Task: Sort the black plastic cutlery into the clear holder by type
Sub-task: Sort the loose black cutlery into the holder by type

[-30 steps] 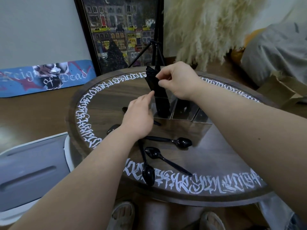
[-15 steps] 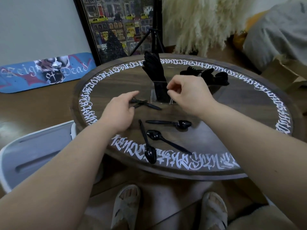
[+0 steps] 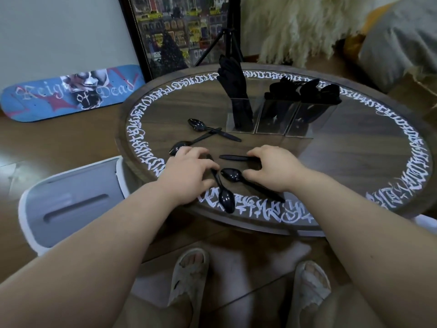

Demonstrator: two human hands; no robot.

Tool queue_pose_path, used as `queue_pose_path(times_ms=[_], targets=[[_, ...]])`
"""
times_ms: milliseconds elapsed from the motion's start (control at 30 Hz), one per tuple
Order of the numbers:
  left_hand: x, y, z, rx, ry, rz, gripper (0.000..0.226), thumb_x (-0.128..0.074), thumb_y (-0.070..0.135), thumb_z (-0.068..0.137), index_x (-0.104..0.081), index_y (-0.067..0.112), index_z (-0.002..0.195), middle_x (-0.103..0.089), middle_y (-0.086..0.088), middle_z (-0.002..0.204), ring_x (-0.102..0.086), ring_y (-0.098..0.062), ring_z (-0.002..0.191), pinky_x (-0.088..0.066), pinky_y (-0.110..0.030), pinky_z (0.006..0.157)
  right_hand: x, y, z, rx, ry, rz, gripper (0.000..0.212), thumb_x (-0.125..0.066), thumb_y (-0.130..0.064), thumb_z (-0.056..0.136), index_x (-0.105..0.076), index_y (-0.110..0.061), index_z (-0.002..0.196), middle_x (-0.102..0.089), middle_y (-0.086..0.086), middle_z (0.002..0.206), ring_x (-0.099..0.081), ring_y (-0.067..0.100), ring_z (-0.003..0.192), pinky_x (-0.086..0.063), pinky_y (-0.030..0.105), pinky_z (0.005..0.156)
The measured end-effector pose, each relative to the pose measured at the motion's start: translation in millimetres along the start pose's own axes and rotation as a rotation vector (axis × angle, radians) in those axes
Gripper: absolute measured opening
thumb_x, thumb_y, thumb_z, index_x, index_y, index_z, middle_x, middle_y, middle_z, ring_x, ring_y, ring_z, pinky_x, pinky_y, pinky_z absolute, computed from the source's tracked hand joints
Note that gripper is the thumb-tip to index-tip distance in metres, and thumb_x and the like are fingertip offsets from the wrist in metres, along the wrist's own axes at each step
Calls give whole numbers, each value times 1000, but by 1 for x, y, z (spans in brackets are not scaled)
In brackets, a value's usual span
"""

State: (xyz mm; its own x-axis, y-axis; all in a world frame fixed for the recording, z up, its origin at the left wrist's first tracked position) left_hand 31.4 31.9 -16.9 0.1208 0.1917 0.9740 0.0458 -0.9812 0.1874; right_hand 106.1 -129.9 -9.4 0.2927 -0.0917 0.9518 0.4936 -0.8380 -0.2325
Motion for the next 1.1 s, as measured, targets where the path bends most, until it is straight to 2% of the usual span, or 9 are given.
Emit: queue_pose_path(times_ms=[100, 333, 467, 533, 633, 800, 900, 1000, 1100], targets=[[7, -10, 0, 68, 59, -3, 30, -59, 45, 88, -62, 37, 117, -45, 7, 137, -25, -21, 133, -33, -42, 104, -1, -5, -1, 18, -45, -38, 76, -65, -59, 77, -42, -25, 141, -47, 2, 135, -39, 24, 126, -40, 40, 102], [9, -13, 2, 97, -13, -12, 8, -61, 39, 89, -61, 32, 94, -55, 5, 114, -40, -21, 120, -42, -42, 98, -1, 4, 3, -49, -15, 47, 41, -69, -39, 83, -61, -22, 119, -63, -3, 106, -53, 20, 105, -45, 31, 86], [4, -10, 2, 68, -80, -2, 8, -59, 33, 91, -59, 32, 99, -56, 5, 112, -43, -20, 114, -44, -42, 97, -2, 11, 3, -104, -45, 112, 17, -71, -33, 84, -62, -24, 95, -59, -6, 90, -57, 18, 92, -48, 31, 80], [2, -8, 3, 55, -98, -11, 12, -57, 31, 92, -57, 32, 104, -57, 6, 111, -46, -19, 112, -45, -42, 95, -3, 14, 2, -111, -59, 113, 14, -70, -34, 85, -61, -24, 88, -57, -9, 83, -57, 17, 90, -46, 30, 78], [0, -6, 3, 56, -131, -2, 14, -55, 30, 93, -52, 33, 106, -59, 7, 107, -47, -19, 108, -46, -41, 93, -4, 19, 0, -123, -69, 122, 14, -69, -35, 85, -60, -24, 85, -55, -10, 79, -56, 17, 87, -42, 28, 73], [0, 4, 4, 75, -177, 26, 8, -51, 26, 95, -47, 32, 95, -49, 7, 102, -48, -19, 106, -45, -40, 94, 0, 25, -6, -119, -50, 116, 11, -68, -29, 86, -59, -23, 87, -57, -7, 82, -55, 17, 85, -41, 28, 71], [6, 7, 5, 98, -147, -36, 7, -49, 22, 96, -47, 29, 96, -51, 7, 95, -53, -17, 92, -47, -35, 84, 1, 32, -9, -139, -51, 153, 15, -68, -27, 86, -61, -21, 98, -61, -4, 92, -57, 17, 90, -46, 28, 77], [11, 7, 5, 130, -94, -133, 7, -45, 19, 98, -48, 23, 104, -52, 6, 83, -54, -15, 80, -48, -34, 74, 0, 38, -11, -154, -88, 156, 9, -66, -26, 88, -64, -20, 94, -62, -3, 89, -58, 16, 87, -44, 28, 73], [15, 9, 7, 155, -43, -210, 13, -41, 17, 99, -48, 21, 109, -55, 2, 85, -56, -16, 78, -48, -36, 70, 0, 43, -14, -152, -87, 104, 7, -62, -27, 91, -58, -21, 92, -59, -3, 89, -54, 17, 85, -39, 28, 71]])
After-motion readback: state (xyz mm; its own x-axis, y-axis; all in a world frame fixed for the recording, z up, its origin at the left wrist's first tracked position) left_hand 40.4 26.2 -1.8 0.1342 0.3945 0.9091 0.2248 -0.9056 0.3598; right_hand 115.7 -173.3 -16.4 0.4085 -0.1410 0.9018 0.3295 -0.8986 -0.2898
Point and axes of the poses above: each hand's wrist, its own z-axis towards the middle knuckle, its own x-axis out of the back of the hand, y = z × x, the point moved 6 cm from there along z, towards the middle knuckle
